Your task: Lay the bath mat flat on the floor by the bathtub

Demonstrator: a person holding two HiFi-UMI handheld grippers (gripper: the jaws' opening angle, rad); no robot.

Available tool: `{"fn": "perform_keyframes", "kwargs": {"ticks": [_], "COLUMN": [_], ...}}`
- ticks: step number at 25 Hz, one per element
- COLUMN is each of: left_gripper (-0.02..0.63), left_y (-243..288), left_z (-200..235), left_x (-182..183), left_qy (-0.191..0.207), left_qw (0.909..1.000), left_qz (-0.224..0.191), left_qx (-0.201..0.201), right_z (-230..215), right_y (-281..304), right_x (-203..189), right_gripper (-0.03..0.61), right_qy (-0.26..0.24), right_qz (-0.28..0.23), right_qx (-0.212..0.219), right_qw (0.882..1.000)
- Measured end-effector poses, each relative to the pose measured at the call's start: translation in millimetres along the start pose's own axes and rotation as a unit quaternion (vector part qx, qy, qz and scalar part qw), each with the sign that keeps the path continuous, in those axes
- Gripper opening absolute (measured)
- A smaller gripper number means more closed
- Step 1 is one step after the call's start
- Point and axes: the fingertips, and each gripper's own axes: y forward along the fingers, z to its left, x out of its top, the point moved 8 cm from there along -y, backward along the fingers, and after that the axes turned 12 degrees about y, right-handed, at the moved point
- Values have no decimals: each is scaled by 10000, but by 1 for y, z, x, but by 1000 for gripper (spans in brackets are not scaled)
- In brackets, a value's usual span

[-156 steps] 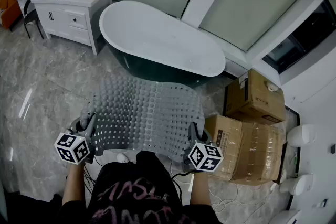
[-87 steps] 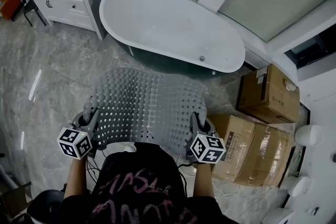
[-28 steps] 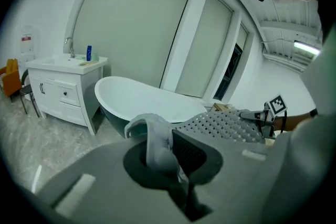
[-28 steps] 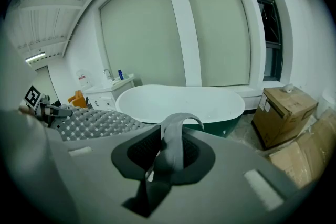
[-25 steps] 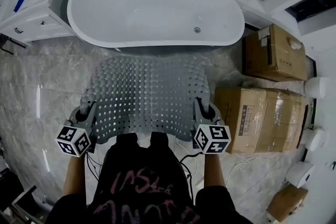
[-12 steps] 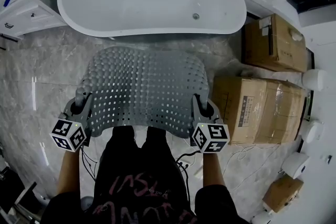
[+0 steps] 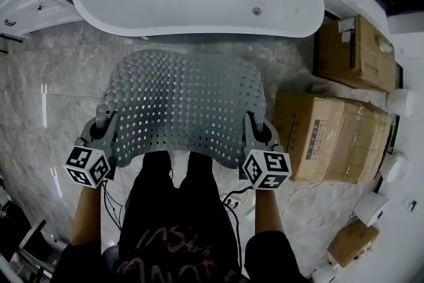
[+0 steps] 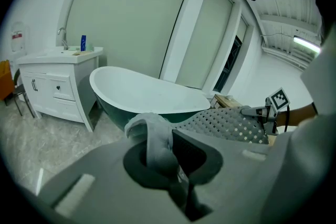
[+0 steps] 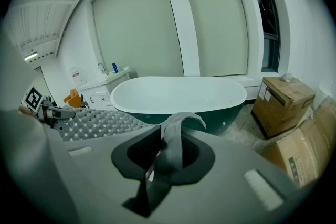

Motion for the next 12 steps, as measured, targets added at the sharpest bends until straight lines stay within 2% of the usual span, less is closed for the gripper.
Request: {"fn": "perform_keyframes", "kwargs": {"ticks": [12], "left_gripper": [25], "left_y": [23], "left_z": [10], "left_x": [-14], "left_qy": [64], "left_qw": [9999], "left_qz": [106], "left_qx": [-12], "right_z": [-4], "right_y": [27], "right_x": [-16], "right_gripper": [72], "right_qy": [166], "right_qz": [116], "right_qx": [9], "right_qw": [9998]}}
